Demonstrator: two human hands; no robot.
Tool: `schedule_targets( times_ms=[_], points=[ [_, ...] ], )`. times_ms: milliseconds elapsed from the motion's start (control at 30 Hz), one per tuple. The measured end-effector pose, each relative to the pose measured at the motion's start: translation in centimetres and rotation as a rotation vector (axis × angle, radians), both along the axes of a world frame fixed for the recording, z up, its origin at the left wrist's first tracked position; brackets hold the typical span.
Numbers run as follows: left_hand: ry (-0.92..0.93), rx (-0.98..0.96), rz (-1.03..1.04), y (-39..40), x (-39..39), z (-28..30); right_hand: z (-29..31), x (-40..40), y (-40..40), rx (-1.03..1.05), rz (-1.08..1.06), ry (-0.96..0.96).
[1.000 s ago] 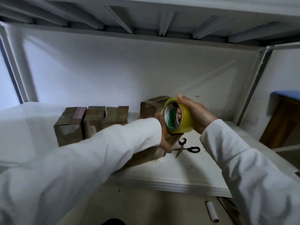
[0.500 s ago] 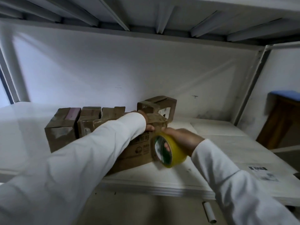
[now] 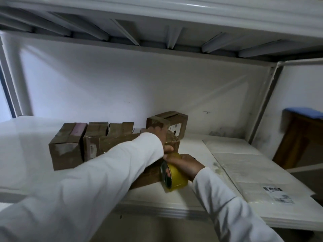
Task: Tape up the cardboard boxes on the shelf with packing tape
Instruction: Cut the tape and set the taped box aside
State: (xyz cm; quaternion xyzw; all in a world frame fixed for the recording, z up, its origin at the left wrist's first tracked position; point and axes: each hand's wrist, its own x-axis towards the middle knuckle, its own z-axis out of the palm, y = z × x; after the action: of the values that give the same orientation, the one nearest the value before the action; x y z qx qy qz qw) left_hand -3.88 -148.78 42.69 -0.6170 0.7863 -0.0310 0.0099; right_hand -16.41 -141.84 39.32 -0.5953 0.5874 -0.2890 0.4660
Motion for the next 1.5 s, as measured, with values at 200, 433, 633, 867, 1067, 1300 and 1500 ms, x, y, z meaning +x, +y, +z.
schedule_targets(
  times_ms=[200, 433, 633, 867, 1067, 1300, 1500],
  points=[
    [0.276, 0.122, 0.010, -1.4, 1.7, 2.5, 3.8, -3.1, 0.5, -0.247, 0.020, -0.222],
    [0.222, 0.315, 0.101, -2.4, 1.7, -4.2, 1.0, -2.1, -2.7, -0.285, -0.029, -0.025],
    [0.191, 0.421, 0.245, -2.2, 1.7, -6.7, -0.3, -0.4, -4.3, -0.232, -0.116, -0.063],
    [0.191, 0.370, 0.215, -1.9, 2.0, -6.6, 5.2, -3.0, -2.1, 0.003, 0.036, 0.328],
    [0.080, 0.348, 0.170, -2.1, 1.8, -6.8, -0.6, -6.0, -0.1, 0.194, -0.011, 0.736],
    [-0.201, 0.050, 0.056, -1.4, -0.4, -6.8, -0.9, -6.2, -1.3, 0.274, -0.016, 0.651],
    [-0.013, 0.173, -0.478, 0.1, -7.4, -6.3, -0.9, -6.0, -2.2, 0.212, 0.067, 0.801]
  ],
)
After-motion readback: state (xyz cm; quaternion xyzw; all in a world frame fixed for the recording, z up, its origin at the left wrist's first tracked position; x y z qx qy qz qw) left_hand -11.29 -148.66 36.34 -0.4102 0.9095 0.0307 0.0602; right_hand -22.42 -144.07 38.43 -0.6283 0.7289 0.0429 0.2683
